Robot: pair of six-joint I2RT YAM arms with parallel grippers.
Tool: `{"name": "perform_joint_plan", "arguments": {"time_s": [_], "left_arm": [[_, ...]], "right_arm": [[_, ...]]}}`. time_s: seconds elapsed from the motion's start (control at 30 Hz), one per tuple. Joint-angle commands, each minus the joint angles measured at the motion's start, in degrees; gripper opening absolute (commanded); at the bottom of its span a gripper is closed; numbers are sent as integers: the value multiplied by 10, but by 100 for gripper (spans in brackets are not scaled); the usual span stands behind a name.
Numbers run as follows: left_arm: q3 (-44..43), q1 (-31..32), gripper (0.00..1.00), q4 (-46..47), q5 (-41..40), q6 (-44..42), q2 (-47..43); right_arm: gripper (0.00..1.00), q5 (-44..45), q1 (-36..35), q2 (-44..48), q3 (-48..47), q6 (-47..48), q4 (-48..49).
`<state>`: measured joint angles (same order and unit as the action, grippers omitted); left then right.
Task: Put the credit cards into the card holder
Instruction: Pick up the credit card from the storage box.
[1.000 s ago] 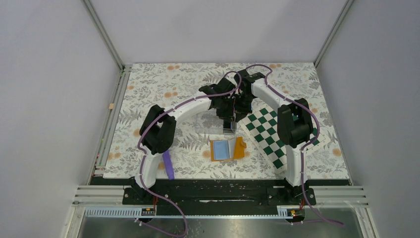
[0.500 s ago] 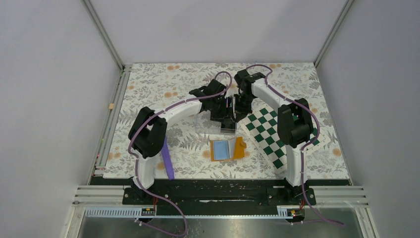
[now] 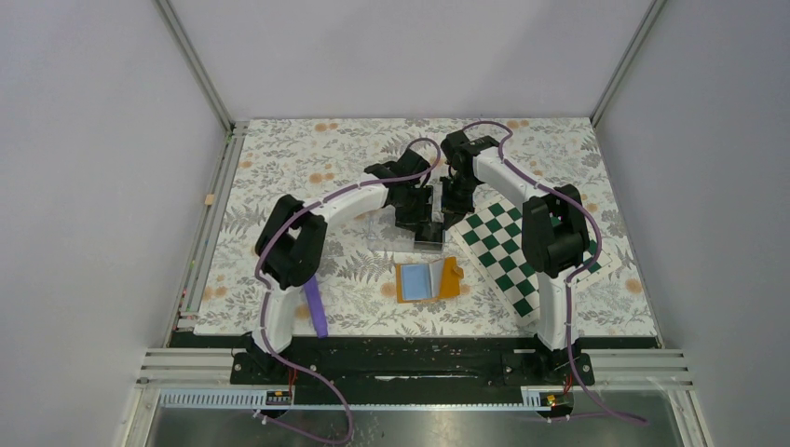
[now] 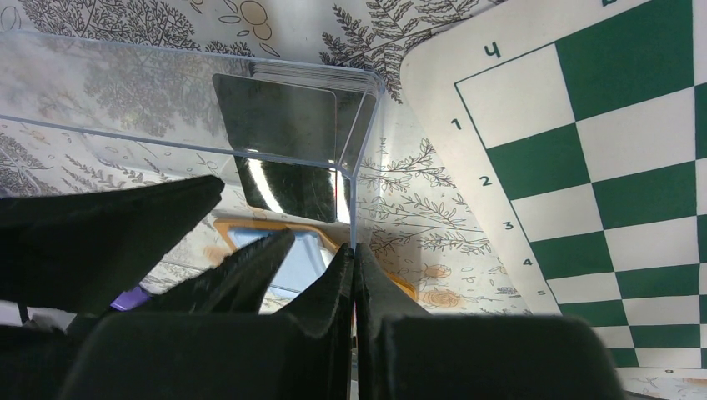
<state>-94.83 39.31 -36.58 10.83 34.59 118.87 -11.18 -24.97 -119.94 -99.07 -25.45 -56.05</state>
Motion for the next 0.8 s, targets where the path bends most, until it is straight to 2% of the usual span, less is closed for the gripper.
{"name": "perform_joint_plan", "arguments": {"time_s": [0.0,0.17,0.37,0.53,0.77], "left_arm": [[-18,-1,46,-22,-34,-7,-3],[16,-3,52,4,-40,-12,-55],[94,-37,53,70,21,12,-108],[131,-59,47,115,76,29,-106],[119,-63,44,126,103,39,-67]], "right_arm": [[0,16,-2,20,-3,17,-28],[0,28,-2,51,-14,23,-37],[0,27,-3,70,-20,20,-36],[0,30,-11,73,-34,21,-30],[0,42,-42,23,-67,21,-43]]}}
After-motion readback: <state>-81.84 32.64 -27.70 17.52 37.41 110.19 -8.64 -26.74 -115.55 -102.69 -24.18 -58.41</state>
